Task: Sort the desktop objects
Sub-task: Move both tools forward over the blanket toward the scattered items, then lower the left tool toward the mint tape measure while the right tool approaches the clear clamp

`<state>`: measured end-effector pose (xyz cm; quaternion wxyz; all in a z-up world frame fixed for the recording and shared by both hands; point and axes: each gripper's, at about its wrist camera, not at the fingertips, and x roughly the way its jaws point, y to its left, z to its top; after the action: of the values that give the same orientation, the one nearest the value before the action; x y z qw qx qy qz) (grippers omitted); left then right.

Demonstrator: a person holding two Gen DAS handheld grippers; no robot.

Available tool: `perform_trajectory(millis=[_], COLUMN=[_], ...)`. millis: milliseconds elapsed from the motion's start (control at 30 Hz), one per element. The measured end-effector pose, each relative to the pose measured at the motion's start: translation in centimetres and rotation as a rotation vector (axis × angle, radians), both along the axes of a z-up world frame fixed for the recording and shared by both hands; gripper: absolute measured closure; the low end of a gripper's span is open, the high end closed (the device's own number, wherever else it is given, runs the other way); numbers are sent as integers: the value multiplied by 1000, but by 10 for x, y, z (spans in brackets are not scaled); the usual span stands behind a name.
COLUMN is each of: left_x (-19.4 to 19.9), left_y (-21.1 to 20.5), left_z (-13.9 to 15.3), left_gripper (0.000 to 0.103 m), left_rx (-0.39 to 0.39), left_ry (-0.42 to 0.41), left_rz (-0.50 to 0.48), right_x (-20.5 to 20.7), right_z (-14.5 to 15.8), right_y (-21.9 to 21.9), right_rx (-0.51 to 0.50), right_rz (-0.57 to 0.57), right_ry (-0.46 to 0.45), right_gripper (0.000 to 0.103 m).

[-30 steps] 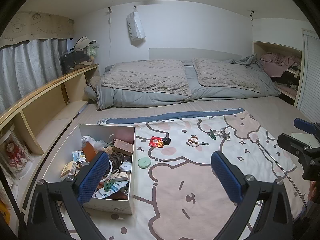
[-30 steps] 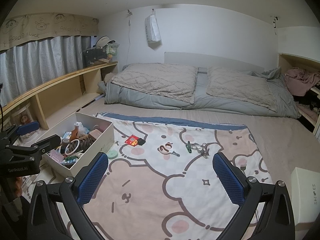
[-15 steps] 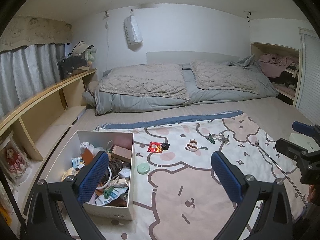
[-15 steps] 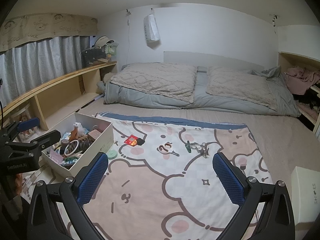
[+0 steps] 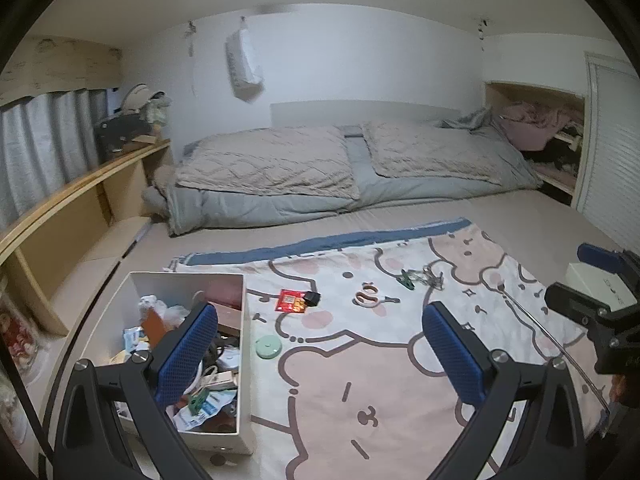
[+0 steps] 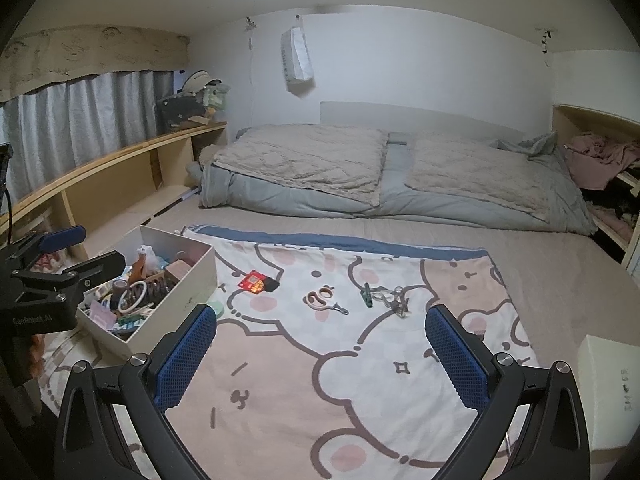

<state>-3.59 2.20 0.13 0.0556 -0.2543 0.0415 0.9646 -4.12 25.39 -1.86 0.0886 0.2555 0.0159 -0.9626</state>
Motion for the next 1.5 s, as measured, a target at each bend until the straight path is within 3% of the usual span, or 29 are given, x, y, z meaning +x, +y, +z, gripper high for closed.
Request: perform_trajectory(millis=[300, 533, 700, 1033, 1200, 1500], left_x=[-21, -42, -58, -96, -117, -149], left_y=[12, 14, 18, 26, 29, 36], left_z=[-27, -55, -69, -90, -103, -142], left_gripper=[0, 0, 0, 0, 0, 0], left_rx=[-64, -34, -34, -11, 37, -7], left_ry=[-63, -167, -193, -228, -272, -306], left_rz=[-94, -140, -142, -120, -98, 2], right_x=[-12, -27, -38, -68, -84, -111], right_z=[-18, -39, -55, -86, -107, -143], right_y=[7, 11, 17, 29, 37, 44], right_rx=[44, 64, 65, 65, 15, 34], right_rz=[-15, -11, -3, 14, 41, 48], right_ry=[-53, -120, -180, -299, -354, -384], right_gripper=[0, 0, 0, 0, 0, 0])
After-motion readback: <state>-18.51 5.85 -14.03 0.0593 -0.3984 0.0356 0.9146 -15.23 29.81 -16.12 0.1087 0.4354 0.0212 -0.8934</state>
